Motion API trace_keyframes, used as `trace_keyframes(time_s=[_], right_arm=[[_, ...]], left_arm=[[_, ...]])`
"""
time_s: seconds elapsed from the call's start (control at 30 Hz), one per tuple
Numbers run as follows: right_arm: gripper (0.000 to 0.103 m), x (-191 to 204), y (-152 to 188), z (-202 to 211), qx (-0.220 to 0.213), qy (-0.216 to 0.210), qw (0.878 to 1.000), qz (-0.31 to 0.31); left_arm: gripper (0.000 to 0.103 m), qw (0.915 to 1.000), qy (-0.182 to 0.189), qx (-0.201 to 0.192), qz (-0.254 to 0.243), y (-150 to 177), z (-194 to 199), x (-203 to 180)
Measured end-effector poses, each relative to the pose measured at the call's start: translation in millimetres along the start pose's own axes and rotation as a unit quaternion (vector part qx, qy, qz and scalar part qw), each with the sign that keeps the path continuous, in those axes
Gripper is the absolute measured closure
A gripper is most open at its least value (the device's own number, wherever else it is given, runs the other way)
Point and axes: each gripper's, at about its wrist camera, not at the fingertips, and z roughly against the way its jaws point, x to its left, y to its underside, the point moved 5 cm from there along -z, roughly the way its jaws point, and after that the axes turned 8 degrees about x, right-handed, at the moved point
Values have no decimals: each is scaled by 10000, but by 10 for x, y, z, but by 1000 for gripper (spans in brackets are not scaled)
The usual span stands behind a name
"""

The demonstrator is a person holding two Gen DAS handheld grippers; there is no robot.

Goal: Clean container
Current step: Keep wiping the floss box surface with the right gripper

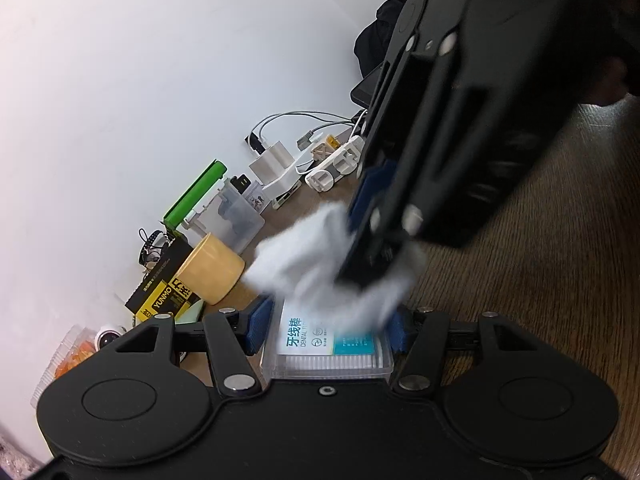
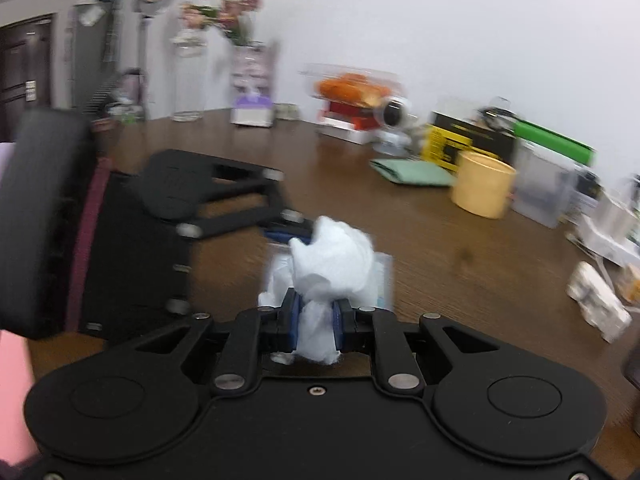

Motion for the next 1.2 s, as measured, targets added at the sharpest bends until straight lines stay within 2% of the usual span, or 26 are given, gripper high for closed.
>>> trace_keyframes(time_s=[0.03,0.07,0.37,0.47,0.6,0.7,0.87,1.03,1.13,1.2], right_arm=[[84,-50,-8,-26,21,138,9999,-84],[84,-35,-13,-29,4,99,9999,-83],[85,172,-23,-12,-158,-463,9988,38],[86,103,11,0,-93,-320,9994,-39],[86,-87,-3,-36,-31,85,9997,-241],[86,-104,-19,-69,-95,33,9995,-293],[85,39,-86,-53,-244,-311,9990,-191],[86,143,-43,0,-193,-612,9979,-22],[86,80,4,20,-84,-493,9987,-16],[86,-2,13,15,-33,-296,9995,-79]], left_arm=[[47,10000,-1,0,0,-4,-7,-12],[47,10000,5,3,3,-8,-14,-23],[47,10000,41,22,36,-39,-115,0],[47,10000,21,13,22,-38,-95,-17],[47,10000,30,17,27,-24,-81,-21],[47,10000,34,8,29,-25,-111,47],[47,10000,54,16,40,-6,-98,46],[47,10000,47,29,47,5,-31,-42],[47,10000,46,29,45,8,-27,-44],[47,10000,68,21,58,-3,-109,96]])
